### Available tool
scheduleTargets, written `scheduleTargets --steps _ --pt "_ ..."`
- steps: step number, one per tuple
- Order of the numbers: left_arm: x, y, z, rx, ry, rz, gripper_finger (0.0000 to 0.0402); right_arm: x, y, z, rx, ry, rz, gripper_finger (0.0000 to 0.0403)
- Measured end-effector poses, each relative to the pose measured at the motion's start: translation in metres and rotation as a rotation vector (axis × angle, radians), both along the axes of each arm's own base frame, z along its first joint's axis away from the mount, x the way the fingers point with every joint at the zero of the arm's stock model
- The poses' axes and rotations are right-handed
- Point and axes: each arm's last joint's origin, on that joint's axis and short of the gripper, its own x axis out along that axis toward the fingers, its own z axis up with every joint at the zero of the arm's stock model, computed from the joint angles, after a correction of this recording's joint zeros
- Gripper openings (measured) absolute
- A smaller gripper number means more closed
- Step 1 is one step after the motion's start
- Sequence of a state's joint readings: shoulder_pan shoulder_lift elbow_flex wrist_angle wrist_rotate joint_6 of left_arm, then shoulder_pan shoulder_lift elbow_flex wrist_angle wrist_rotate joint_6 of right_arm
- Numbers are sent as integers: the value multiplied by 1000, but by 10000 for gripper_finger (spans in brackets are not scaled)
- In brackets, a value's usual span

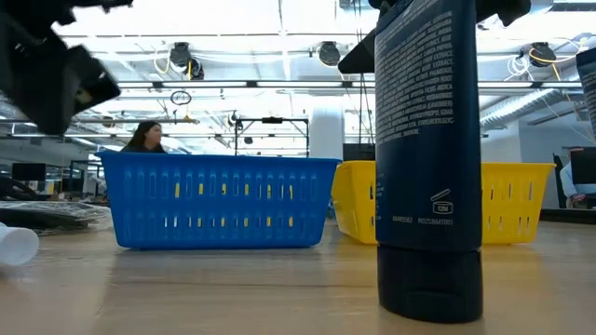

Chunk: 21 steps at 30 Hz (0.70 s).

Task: Pick & Place Travel size toiletries
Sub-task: Put the right toothpaste into the top right blue bin

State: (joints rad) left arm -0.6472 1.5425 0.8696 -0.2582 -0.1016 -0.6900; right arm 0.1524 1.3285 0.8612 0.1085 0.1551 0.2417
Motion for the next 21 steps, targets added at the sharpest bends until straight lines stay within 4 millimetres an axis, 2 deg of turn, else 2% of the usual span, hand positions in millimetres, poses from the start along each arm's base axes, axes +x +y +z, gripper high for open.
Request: scheduleTargets --steps 9,21 --pt "3 -14 -23 -6 46 -14 186 0 0 0 0 0 0 4" --pt "5 -17 -46 24 127 -23 186 0 0 0 0 1 0 4"
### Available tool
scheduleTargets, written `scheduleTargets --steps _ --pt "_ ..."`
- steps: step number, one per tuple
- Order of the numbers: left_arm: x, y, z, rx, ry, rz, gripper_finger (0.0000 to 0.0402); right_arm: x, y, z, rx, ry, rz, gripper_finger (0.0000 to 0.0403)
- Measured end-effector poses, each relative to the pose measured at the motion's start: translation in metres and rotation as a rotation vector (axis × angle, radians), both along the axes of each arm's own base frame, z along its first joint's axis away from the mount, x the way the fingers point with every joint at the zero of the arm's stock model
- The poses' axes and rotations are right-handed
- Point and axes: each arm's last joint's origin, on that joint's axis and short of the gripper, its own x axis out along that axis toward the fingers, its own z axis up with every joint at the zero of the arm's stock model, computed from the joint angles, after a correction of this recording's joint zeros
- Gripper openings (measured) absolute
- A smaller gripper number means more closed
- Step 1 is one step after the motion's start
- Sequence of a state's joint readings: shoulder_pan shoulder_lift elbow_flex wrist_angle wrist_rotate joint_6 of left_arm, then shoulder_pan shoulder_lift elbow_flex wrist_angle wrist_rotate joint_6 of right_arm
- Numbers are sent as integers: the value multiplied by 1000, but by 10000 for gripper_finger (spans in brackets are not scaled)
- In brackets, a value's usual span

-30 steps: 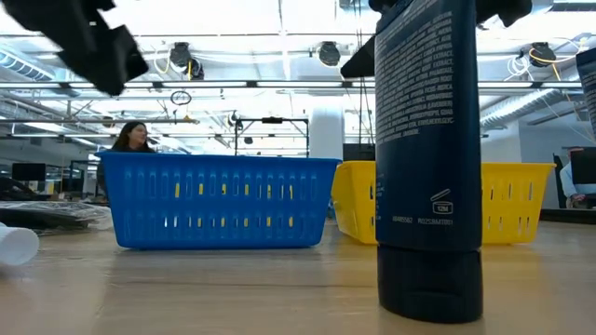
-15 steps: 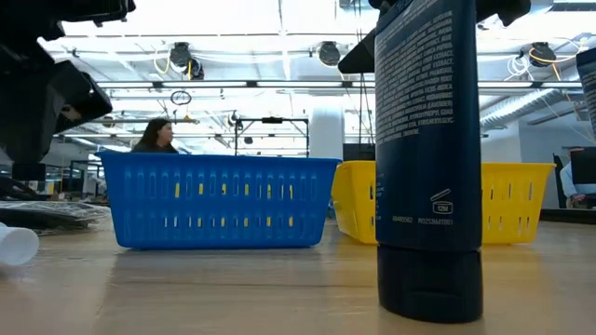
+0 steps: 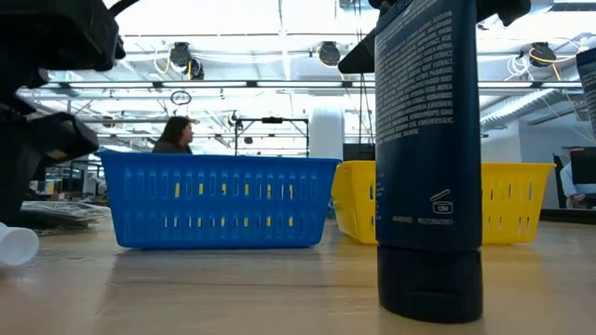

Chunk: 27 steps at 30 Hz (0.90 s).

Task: Pick & Place Travel size toiletries
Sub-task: Put the right toothpaste into the top right blue bin

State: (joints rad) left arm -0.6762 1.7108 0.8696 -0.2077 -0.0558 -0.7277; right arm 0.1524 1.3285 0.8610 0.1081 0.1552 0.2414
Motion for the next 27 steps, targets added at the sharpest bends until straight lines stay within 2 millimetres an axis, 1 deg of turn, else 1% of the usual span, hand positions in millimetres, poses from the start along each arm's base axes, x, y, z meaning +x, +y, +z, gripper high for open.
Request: scheduleTargets --steps 7,15,18,25,27 --pt "2 -2 -12 15 29 -3 186 0 0 0 -17 0 8 4" --pt "0 -3 -16 38 48 -23 181 0 0 0 -17 0 8 4" --pt "-2 -1 -17 58 75 -19 151 0 0 0 -17 0 8 4" --pt "-2 0 -18 30 101 -14 27 0 0 0 -24 1 10 4" --pt "-2 0 -16 9 106 -19 11 0 0 0 -23 0 10 4"
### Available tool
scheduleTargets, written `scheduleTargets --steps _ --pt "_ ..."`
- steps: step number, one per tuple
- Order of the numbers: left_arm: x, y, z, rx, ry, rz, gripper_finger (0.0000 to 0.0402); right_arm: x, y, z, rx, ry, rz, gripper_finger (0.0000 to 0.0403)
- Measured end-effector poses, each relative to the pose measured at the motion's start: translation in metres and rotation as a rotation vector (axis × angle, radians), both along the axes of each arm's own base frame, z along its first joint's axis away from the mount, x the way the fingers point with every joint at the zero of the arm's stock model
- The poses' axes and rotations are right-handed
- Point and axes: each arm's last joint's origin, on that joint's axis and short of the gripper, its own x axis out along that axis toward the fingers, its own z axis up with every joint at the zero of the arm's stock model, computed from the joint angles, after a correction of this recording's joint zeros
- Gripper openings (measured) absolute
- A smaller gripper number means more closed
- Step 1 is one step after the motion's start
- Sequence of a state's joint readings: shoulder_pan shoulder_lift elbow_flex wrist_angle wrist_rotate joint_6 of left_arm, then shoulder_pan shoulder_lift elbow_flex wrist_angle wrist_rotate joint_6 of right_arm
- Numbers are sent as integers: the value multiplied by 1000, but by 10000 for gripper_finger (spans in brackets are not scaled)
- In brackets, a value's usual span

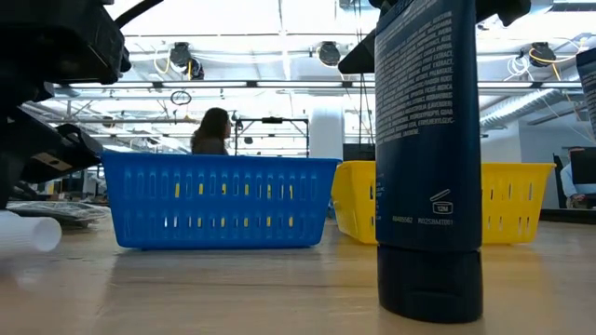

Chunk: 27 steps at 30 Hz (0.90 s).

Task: Pick & Place Travel size toiletries
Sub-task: Put the right toothpaste into the top right blue bin

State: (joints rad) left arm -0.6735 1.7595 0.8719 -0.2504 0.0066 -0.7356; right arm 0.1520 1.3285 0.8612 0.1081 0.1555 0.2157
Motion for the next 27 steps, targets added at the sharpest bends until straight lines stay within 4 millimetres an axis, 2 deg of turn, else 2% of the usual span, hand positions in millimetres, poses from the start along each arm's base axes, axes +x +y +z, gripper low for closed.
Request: scheduleTargets --steps 7,17,27 --pt "-5 2 18 -47 -21 -16 13 0 0 0 0 0 0 4" --pt "-12 13 76 -68 -274 -5 10 0 0 0 0 0 0 4" --pt "-18 45 134 187 -682 96 13 2 0 4 7 -48 1 4"
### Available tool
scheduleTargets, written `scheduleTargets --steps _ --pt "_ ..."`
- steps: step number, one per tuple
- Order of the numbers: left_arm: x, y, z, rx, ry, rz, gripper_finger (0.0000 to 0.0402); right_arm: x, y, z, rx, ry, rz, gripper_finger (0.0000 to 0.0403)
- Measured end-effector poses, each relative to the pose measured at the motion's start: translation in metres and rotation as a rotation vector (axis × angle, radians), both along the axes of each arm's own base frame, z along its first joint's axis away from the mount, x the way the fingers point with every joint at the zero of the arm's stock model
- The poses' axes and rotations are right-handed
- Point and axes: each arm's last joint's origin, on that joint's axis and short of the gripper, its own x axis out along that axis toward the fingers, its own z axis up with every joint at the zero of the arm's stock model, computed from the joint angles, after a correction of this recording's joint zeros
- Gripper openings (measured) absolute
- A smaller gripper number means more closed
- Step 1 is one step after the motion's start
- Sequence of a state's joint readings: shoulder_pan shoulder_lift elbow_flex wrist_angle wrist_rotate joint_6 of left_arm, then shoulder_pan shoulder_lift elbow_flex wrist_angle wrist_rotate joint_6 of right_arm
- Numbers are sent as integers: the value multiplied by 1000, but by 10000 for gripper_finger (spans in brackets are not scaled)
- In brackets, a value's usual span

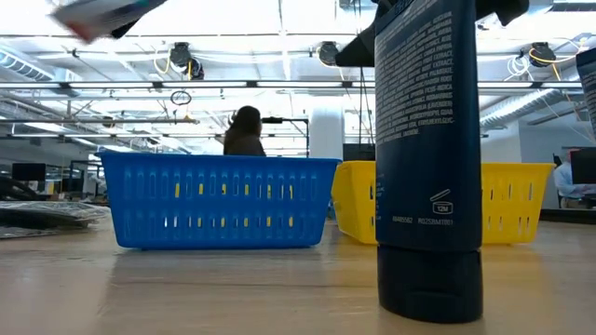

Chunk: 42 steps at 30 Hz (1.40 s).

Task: Pick & Place Travel size toiletries
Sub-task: Put the right toothpaste into the top right blue bin

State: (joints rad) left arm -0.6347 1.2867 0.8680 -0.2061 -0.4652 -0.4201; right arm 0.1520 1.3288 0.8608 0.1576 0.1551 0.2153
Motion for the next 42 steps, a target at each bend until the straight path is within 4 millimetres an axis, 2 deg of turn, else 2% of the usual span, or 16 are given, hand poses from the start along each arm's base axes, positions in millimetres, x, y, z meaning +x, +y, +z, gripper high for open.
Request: scheduleTargets --steps 3,8,13,16,21,25,30,35,42 --pt "5 12 12 88 -101 72 5 2 0 5 -21 -55 11 4" --pt "21 32 23 183 -211 137 18 5 1 17 -76 -182 32 16" --pt "33 53 27 213 -245 205 5 7 1 25 -132 -265 55 58" --pt "38 62 30 211 -274 236 12 7 2 28 -145 -299 75 93" --pt "48 74 36 197 -334 188 13 7 2 34 -156 -357 72 144" --pt "57 80 34 193 -364 166 6 7 2 38 -186 -395 74 168" --pt "68 86 28 180 -380 161 20 7 2 39 -188 -410 73 175" --pt "77 88 23 181 -410 132 5 7 2 39 -186 -410 72 169" --pt "79 89 27 177 -453 124 23 7 2 39 -185 -410 72 165"
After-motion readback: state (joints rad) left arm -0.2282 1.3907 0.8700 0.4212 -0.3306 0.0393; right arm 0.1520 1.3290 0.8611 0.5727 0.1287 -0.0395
